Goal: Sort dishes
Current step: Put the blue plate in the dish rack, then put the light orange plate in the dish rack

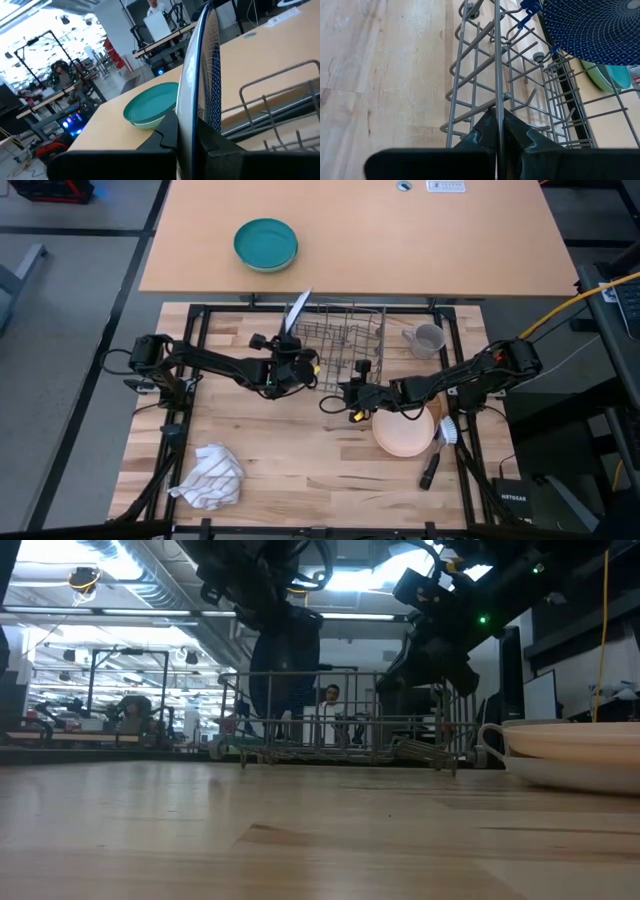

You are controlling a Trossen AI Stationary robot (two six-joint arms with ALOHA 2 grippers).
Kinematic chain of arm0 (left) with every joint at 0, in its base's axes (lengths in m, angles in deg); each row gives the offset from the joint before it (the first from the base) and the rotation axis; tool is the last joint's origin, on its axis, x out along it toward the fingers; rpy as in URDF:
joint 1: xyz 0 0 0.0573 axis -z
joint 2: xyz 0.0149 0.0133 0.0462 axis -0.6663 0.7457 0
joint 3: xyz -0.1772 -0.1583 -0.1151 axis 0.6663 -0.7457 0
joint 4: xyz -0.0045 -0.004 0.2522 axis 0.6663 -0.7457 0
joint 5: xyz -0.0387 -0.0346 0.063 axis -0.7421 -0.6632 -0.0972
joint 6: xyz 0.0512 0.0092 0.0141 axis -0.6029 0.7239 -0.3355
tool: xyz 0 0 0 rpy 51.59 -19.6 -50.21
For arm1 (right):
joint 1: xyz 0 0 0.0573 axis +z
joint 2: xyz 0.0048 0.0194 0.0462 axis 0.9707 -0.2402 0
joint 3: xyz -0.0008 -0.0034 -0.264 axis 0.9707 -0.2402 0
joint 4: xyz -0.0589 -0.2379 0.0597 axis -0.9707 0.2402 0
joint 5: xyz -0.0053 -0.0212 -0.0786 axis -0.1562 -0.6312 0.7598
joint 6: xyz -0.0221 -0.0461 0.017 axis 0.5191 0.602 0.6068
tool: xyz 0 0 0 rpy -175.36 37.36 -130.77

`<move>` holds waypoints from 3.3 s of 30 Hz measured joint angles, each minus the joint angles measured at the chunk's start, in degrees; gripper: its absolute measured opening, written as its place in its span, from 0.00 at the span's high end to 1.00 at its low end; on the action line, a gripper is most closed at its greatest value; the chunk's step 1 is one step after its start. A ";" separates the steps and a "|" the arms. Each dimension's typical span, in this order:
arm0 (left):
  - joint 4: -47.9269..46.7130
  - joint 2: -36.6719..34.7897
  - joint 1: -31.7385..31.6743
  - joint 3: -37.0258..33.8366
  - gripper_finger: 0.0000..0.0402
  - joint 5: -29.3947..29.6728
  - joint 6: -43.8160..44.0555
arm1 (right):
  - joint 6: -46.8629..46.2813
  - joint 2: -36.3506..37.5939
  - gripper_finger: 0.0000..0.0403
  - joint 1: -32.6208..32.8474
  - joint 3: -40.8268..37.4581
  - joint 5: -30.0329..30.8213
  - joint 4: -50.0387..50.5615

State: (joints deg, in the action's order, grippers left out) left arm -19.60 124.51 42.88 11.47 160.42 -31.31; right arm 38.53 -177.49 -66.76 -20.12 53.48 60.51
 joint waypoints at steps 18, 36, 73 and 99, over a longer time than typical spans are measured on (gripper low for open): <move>-1.25 6.24 3.13 -0.02 1.00 0.23 7.21 | -0.02 0.00 0.97 0.07 0.00 -0.11 -0.02; -8.62 5.97 3.79 0.11 0.84 -12.62 24.91 | -0.06 0.00 0.97 0.02 0.00 0.11 0.00; -11.44 5.00 7.65 0.00 0.57 -17.96 26.93 | 0.04 0.00 0.97 -0.04 0.02 0.04 0.26; -11.40 -10.53 15.86 -0.02 0.57 -17.50 8.75 | 0.24 0.02 0.73 -0.04 0.09 -0.91 0.11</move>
State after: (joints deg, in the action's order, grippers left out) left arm -31.00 113.99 58.73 11.45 142.92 -22.56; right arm 38.77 -177.46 -66.80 -20.03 52.58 60.63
